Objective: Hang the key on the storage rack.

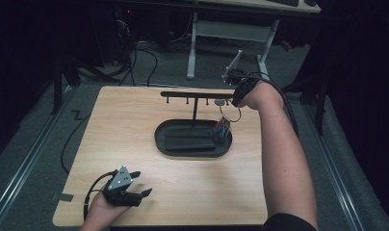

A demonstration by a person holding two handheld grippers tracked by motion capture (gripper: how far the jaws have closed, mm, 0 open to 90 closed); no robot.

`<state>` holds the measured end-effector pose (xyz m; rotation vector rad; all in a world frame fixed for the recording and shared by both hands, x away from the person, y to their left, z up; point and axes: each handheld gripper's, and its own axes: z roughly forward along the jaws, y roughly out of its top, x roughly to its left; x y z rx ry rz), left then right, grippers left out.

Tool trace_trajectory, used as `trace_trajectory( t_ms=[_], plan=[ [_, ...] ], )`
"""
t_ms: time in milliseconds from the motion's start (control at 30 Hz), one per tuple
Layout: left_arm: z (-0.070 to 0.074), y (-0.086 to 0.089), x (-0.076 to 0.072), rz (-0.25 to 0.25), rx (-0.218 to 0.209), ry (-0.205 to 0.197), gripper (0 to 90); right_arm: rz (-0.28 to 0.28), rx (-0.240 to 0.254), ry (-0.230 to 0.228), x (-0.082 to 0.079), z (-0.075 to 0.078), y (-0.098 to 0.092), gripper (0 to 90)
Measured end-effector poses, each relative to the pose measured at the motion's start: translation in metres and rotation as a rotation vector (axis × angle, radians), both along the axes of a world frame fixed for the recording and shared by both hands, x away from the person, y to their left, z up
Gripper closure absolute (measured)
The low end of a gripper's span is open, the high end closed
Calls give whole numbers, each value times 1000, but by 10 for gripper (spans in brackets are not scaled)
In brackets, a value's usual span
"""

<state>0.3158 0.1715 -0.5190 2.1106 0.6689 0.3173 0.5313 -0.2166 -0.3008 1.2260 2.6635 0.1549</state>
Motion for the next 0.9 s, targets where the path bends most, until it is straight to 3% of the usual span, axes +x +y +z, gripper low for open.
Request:
trace_trajectory(
  t_ms=[67,100,300,500,600,667,900],
  plan=[
    [0,0,0,-2,0,-1,252,10,7,-3,0,-2,0,859],
    [0,0,0,-3,0,-1,252,13,1,-9,0,-2,0,806],
    [1,-1,0,-7,-1,-6,252,2,41,-86,-14,5,-4,685],
    [2,-5,0,-13,6,-9,252,-26,92,-158,-52,-8,-15,534],
    [2,-6,-1,-18,11,-10,252,-55,126,-227,-72,-19,-23,484],
    [2,-7,-1,-19,11,-7,252,-84,156,-249,-86,-26,-28,477],
    [1,-12,-1,-28,12,-7,250,-96,241,-362,-130,-56,-48,337]
  ],
)
